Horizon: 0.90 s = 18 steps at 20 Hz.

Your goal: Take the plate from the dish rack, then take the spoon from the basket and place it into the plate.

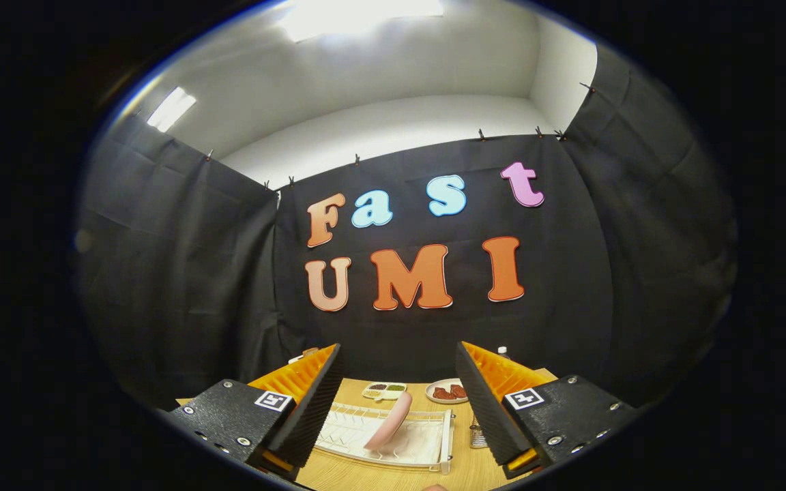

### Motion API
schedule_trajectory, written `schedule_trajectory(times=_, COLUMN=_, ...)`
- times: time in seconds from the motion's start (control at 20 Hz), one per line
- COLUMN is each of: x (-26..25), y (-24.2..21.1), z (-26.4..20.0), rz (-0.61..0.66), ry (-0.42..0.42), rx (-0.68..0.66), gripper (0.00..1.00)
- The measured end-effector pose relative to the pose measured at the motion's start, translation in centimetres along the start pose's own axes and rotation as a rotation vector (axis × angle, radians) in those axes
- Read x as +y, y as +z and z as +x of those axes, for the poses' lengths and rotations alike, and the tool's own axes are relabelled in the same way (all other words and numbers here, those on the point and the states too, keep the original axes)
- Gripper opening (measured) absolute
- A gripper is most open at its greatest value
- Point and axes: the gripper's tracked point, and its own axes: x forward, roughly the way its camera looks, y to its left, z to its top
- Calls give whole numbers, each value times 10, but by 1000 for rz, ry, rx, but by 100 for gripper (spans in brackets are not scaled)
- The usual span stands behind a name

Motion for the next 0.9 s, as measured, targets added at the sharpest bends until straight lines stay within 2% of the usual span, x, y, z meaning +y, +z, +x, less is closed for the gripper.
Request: schedule_trajectory(times=0.9, x=4, y=-8, z=11, rz=9, ry=10, rx=19, gripper=97)
